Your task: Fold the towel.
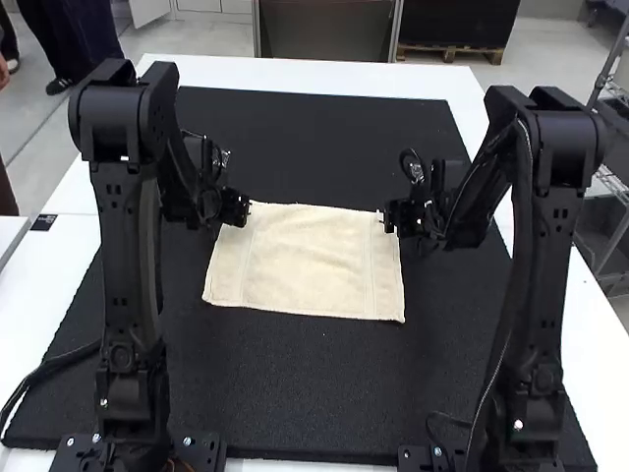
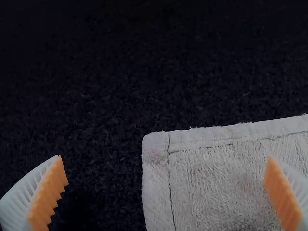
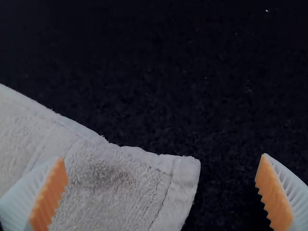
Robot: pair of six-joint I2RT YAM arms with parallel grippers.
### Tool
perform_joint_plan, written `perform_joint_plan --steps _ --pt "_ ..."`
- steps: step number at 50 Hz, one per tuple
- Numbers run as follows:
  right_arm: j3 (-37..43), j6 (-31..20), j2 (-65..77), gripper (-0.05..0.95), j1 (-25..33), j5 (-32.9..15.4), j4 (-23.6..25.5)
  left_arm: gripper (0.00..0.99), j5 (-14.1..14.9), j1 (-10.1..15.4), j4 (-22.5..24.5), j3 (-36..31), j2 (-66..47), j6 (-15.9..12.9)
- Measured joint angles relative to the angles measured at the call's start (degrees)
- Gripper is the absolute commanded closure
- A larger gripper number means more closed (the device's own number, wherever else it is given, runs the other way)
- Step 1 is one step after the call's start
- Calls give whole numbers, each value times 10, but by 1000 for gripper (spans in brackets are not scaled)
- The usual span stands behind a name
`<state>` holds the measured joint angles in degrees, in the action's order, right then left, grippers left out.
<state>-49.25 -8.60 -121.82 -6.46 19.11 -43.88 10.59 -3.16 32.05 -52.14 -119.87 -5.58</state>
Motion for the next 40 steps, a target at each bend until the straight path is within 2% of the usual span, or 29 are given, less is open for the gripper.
perform_joint_plan --steps 32,40 --pt "-32 8 -29 -3 -10 -1 -2 41 4 0 -3 0 0 0" --pt "-33 9 -31 25 -10 -1 -2 92 4 0 -5 0 -1 0"
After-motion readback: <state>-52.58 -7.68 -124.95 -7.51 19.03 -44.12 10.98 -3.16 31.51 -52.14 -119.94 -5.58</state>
